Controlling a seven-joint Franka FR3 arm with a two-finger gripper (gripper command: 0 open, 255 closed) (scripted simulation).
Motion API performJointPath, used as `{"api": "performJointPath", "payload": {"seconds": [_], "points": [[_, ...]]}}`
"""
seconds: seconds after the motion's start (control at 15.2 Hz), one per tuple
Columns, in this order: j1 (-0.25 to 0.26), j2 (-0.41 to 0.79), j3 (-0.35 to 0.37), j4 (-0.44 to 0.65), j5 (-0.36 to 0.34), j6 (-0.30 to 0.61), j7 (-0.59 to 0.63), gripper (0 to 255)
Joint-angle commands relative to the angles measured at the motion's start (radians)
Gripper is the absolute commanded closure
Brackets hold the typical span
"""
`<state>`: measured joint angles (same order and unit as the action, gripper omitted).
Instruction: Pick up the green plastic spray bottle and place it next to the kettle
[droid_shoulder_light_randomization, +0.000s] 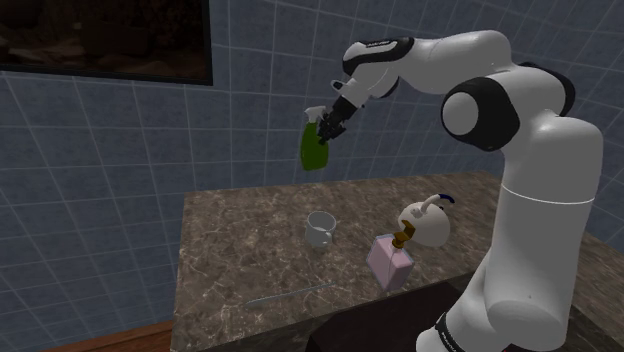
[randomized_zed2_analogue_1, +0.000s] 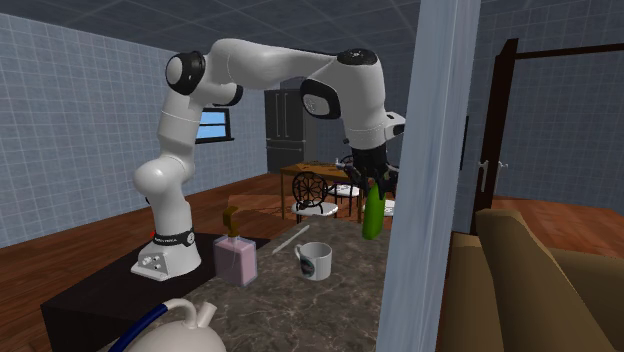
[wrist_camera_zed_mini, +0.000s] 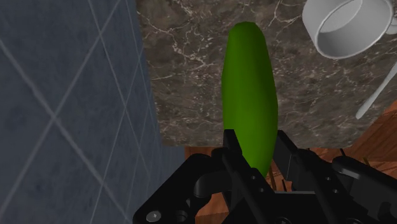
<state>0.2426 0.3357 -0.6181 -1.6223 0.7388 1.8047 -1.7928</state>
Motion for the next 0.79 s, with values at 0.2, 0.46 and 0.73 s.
{"api": "performJointPath", "payload": {"seconds": [0.2,0.46,0.73], "points": [[-0.006,-0.011,-0.006,0.051,-0.015,-0.051,0.032,255],[-0.011,-0.017,-0.009,0.095,-0.023,-0.093,0.058,255],[-0.018,-0.018,-0.012,0.145,-0.028,-0.137,0.083,255]]}}
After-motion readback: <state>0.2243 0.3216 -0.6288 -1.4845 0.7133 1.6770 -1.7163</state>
